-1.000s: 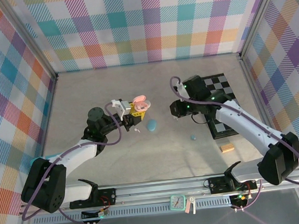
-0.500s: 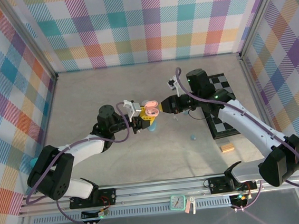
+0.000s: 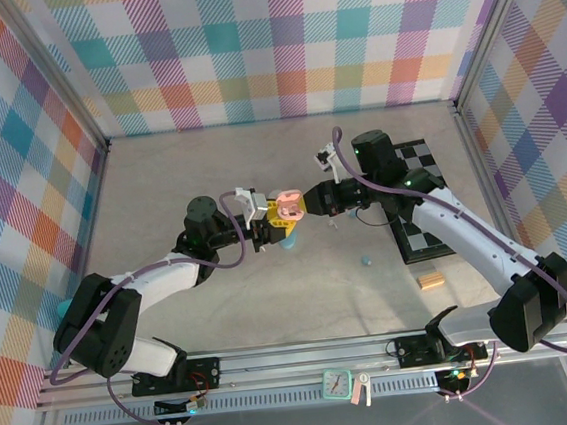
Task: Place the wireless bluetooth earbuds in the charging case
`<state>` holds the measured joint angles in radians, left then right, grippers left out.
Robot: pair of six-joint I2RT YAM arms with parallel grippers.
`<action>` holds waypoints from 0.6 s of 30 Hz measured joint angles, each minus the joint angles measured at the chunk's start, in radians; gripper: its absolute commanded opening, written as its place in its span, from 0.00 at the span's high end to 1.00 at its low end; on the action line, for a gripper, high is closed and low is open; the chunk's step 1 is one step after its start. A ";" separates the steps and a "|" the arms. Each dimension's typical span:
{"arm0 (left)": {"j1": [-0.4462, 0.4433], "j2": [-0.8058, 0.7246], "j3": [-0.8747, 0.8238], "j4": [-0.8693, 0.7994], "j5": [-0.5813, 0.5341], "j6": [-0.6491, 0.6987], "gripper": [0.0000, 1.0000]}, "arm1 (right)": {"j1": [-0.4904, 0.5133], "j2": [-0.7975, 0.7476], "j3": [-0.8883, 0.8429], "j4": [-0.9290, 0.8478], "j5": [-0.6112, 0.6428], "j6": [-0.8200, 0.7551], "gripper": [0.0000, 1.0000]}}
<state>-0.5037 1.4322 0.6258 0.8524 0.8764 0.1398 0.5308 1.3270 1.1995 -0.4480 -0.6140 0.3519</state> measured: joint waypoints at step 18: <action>-0.007 0.000 0.007 0.018 0.021 -0.021 0.72 | -0.001 0.021 0.000 0.000 0.000 0.000 0.79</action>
<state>-0.5110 1.4322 0.6331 0.8703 0.8978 0.1192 0.5301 1.3479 1.1995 -0.4480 -0.6140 0.3523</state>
